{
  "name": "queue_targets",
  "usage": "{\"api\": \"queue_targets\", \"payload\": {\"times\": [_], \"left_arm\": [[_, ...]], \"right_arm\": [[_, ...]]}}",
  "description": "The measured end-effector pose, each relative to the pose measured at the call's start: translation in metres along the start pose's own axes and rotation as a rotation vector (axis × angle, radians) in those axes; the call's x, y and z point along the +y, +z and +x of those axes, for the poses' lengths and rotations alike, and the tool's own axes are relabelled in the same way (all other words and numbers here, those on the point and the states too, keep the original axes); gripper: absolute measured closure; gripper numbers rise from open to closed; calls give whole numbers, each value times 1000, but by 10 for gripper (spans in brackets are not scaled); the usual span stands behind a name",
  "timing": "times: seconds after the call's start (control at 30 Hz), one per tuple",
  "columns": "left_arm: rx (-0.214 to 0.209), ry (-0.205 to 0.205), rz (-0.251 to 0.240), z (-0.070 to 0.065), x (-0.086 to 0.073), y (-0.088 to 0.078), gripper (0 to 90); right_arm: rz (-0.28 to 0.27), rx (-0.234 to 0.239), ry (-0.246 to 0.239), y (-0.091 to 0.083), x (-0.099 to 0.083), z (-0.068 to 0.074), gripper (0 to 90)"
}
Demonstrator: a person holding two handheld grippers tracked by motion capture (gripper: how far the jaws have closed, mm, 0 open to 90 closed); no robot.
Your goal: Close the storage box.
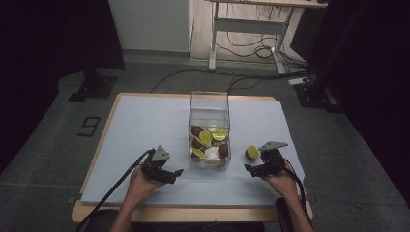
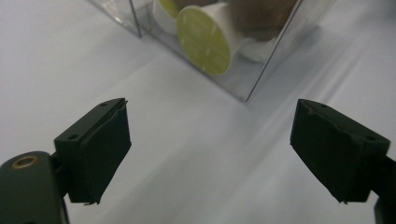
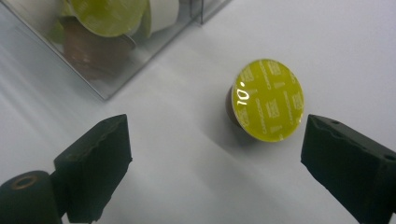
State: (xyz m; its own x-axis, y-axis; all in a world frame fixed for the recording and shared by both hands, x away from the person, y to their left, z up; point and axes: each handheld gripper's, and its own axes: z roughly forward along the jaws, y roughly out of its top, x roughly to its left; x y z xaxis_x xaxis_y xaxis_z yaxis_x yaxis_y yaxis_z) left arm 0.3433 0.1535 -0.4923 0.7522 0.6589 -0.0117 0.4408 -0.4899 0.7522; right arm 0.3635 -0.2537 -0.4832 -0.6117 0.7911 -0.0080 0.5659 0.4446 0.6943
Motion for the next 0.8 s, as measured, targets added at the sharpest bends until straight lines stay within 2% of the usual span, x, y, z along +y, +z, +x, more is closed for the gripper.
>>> {"api": "queue_targets", "payload": {"times": [0.1,0.47,0.53,0.8], "left_arm": [[-16,-2,-7,-1,3,1,132],[-17,25,-13,-6,13,4,143],[-32,16,-28,-6,15,4,149],[-32,32,-37,-8,23,5,167]], "right_arm": [[-9,4,-5,-1,1,1,103],[-49,19,-22,-5,8,9,132],[-55,21,-24,-6,9,11,134],[-76,40,-37,-6,15,17,138]]}}
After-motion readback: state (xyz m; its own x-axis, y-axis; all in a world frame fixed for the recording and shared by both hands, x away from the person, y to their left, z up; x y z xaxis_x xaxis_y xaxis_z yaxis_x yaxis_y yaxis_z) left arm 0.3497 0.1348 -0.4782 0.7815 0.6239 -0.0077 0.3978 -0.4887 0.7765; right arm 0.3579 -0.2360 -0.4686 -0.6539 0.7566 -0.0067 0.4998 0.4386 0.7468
